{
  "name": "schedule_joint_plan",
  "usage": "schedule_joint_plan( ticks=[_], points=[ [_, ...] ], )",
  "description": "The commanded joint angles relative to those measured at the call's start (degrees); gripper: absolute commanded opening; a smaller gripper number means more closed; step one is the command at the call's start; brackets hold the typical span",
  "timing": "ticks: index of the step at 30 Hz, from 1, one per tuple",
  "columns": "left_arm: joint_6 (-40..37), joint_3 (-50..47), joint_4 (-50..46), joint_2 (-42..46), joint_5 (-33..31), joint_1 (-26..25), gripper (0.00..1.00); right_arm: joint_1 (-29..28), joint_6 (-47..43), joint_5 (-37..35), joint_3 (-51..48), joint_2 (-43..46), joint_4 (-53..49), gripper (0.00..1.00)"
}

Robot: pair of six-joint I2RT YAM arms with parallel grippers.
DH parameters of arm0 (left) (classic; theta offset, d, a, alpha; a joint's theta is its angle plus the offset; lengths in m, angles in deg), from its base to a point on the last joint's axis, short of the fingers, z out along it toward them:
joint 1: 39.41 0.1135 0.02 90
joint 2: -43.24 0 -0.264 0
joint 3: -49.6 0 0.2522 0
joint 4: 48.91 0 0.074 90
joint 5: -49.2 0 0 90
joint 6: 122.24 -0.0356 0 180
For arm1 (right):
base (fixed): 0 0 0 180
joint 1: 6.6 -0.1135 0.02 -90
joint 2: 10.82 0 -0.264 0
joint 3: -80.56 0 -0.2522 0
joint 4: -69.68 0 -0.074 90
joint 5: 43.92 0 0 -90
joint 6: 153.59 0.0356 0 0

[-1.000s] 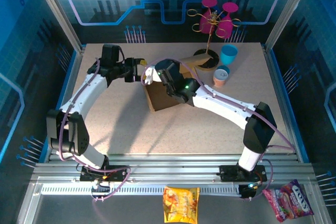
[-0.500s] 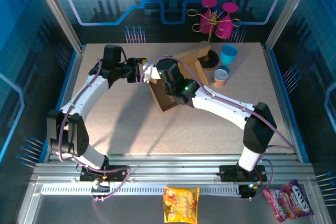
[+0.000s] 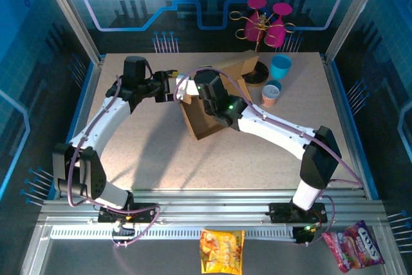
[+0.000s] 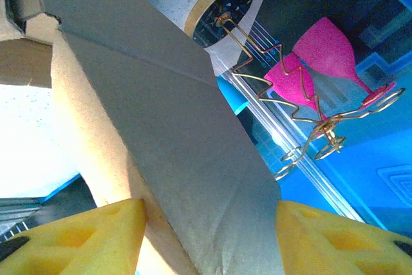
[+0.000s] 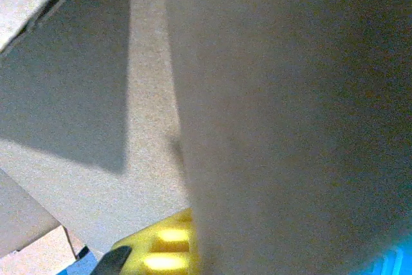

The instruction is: Fold the paper box

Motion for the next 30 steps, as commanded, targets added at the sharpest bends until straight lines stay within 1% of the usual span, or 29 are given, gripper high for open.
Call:
schedule_joint_plan(
  ticks=[1,19,25,30],
  points=[
    [2.1,-1.3,2.2,1.6,1.4,-0.9,0.57,0.4,2.1,3.3,2.3,2.6,2.4,0.00],
    [3.2,-3.4,2.5,4.0,2.3,0.0,0.58,2.3,3.9,4.0,2.8,2.9,1.0,0.00],
    [3.5,-4.0,3.2,3.3,2.4,-0.1,0.58,2.4,5.0,3.9,4.3,2.3,-0.5,0.00],
    [4.0,-3.6,4.7,1.3,2.2,-0.2,0.58,1.0,5.1,5.0,4.3,2.9,-0.7,0.00]
  ],
)
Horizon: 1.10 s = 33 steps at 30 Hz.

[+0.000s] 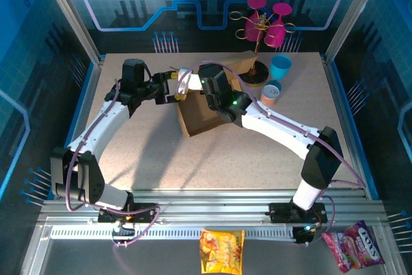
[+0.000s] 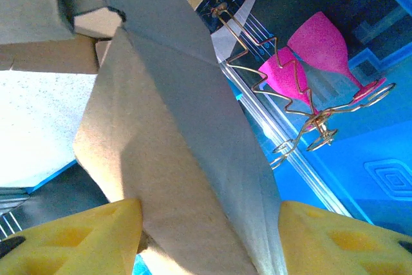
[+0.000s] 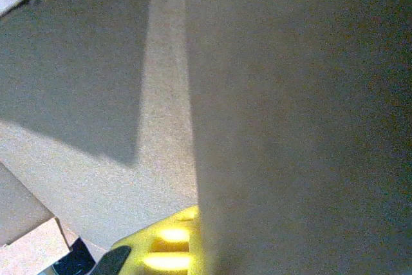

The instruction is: Fold the paper box

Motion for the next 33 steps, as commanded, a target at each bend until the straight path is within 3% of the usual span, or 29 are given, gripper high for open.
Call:
schedule_joint_plan(
  ticks=[1,4,9,12,17,21,23,29,33],
  points=[
    [1.2,-0.4,2.3,-1.5,1.5,-0.2,0.58,-1.2,1.5,1.9,1.7,2.5,1.2,0.00],
    [1.6,0.2,3.6,-3.1,0.8,0.0,0.55,-1.9,2.2,2.2,0.7,3.1,0.3,0.00],
    [1.8,0.2,4.8,-4.2,0.2,0.0,0.39,-2.3,5.0,2.8,-0.7,4.2,-3.0,0.00],
    [1.4,-0.8,4.8,-4.0,0.2,0.4,0.27,-2.2,7.1,2.7,-0.7,4.4,-4.9,0.00],
    [0.1,-2.1,4.4,-3.6,1.1,1.7,0.00,-2.1,14.4,3.5,2.4,4.4,-11.5,0.01],
    [-1.8,-4.0,4.0,-2.9,2.8,3.7,0.00,-1.6,26.8,6.8,7.7,5.6,-21.1,0.41],
    [-2.6,-5.3,4.6,-2.5,4.1,5.1,0.00,-0.9,34.7,10.3,10.7,6.9,-26.4,0.56],
    [-8.5,-7.8,9.0,-3.8,10.2,8.4,0.00,3.0,52.9,21.5,16.0,11.1,-34.3,0.74],
    [-14.7,-6.6,7.8,-5.3,14.3,9.5,0.00,11.4,68.6,26.6,20.9,10.7,-40.6,0.75]
  ],
)
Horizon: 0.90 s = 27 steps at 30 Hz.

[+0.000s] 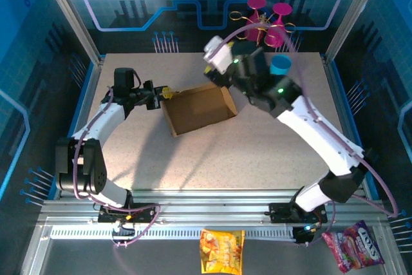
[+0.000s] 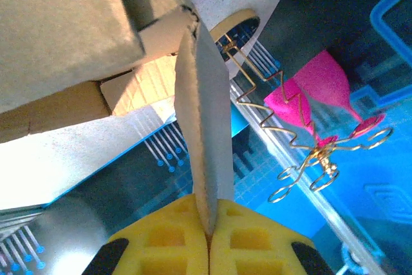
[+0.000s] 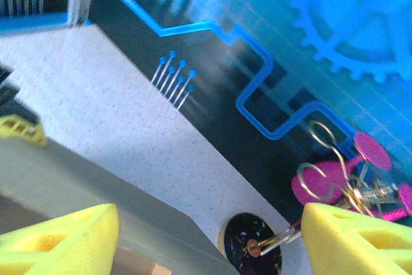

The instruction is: Fold the paper box

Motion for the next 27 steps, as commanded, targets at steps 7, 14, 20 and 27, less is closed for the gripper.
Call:
schedule_joint_plan(
  ticks=[7,14,20,27],
  points=[
    [-13.8,1.7,3.4,-2.1,12.3,0.8,0.00,23.5,38.2,23.5,9.7,-6.3,-20.5,0.73],
    [-13.7,2.5,3.9,-1.3,13.2,0.9,0.00,28.8,42.6,31.1,17.2,-15.6,-33.8,0.63],
    [-13.3,3.1,4.3,-1.2,13.3,0.8,0.00,29.5,43.1,34.8,16.6,-18.4,-36.3,0.62],
    [-12.4,2.7,5.2,-0.8,13.5,0.8,0.00,29.5,43.6,40.4,14.0,-19.6,-35.5,0.61]
  ],
)
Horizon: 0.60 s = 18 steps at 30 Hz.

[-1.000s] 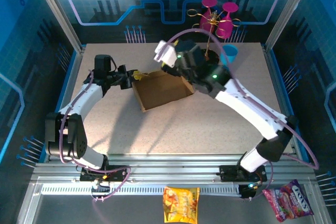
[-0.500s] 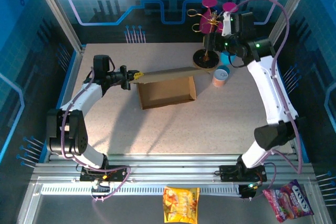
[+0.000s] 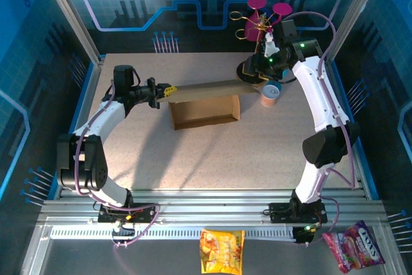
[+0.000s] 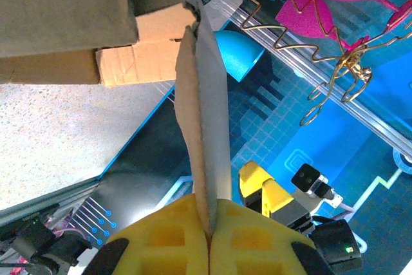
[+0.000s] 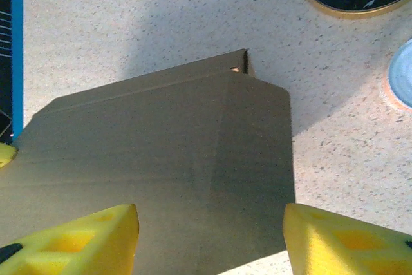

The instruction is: Fold the paper box

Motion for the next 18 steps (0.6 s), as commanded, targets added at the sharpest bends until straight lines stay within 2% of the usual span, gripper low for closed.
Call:
schedule_joint_plan(
  ticks=[1,11,18],
  points=[
    [0.0,1.6,1.5,0.9,2.2,0.5,0.00,0.5,1.2,5.1,-1.1,-0.9,-1.0,0.61],
    [0.1,1.5,1.6,0.3,2.1,0.5,0.00,0.3,-0.3,5.7,-6.5,-0.4,-0.7,0.60],
    [-0.3,1.9,1.6,-0.4,2.1,0.5,0.00,-0.4,1.0,9.0,-9.8,0.7,2.2,0.53]
  ],
)
